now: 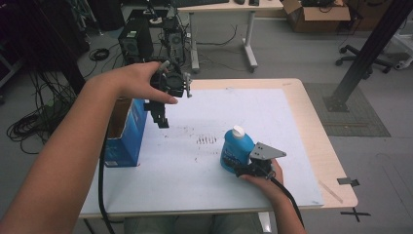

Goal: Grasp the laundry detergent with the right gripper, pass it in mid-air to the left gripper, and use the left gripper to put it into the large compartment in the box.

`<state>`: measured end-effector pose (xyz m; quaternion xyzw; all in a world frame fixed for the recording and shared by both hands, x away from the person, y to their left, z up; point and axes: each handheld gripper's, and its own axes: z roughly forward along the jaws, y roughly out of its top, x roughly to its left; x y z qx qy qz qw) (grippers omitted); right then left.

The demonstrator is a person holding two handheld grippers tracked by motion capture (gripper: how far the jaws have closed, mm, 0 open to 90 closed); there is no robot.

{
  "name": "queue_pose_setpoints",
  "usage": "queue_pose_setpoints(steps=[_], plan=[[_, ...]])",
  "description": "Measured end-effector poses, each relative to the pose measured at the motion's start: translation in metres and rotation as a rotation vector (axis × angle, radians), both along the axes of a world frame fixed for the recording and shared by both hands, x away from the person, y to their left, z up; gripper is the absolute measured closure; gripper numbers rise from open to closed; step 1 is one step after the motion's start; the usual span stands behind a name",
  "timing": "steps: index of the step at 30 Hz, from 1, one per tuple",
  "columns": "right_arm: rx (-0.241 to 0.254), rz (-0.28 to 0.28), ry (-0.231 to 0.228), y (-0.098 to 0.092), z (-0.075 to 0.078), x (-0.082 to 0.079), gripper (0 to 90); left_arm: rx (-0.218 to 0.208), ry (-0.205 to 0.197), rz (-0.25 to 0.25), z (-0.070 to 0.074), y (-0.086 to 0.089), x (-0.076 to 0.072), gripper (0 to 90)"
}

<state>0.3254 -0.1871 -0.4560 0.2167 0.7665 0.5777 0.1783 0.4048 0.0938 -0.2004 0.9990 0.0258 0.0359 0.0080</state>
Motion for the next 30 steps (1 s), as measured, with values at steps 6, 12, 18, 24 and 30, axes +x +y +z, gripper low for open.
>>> queue_pose_setpoints(steps=[6, 12, 18, 24, 30], plan=[[0.005, 0.009, 0.002, 0.0, 0.0, 0.0, 42.4, 0.001, -0.001, -0.002, 0.0, 0.0, 0.0, 4.6], [0.017, 0.009, 0.01, -0.001, 0.0, 0.0, 43.8, -0.002, -0.001, -0.001, 0.0, -0.001, -0.001, 4.6], [0.045, 0.018, 0.013, -0.003, 0.005, 0.002, 44.5, -0.003, 0.0, -0.002, 0.002, 0.0, -0.001, 4.6], [0.02, 0.045, -0.012, -0.003, 0.022, 0.003, 44.7, -0.009, -0.003, -0.003, 0.004, 0.001, -0.002, 4.6], [0.019, 0.063, -0.019, -0.008, 0.038, 0.006, 44.9, -0.009, -0.002, -0.004, 0.006, 0.0, -0.002, 4.6]])
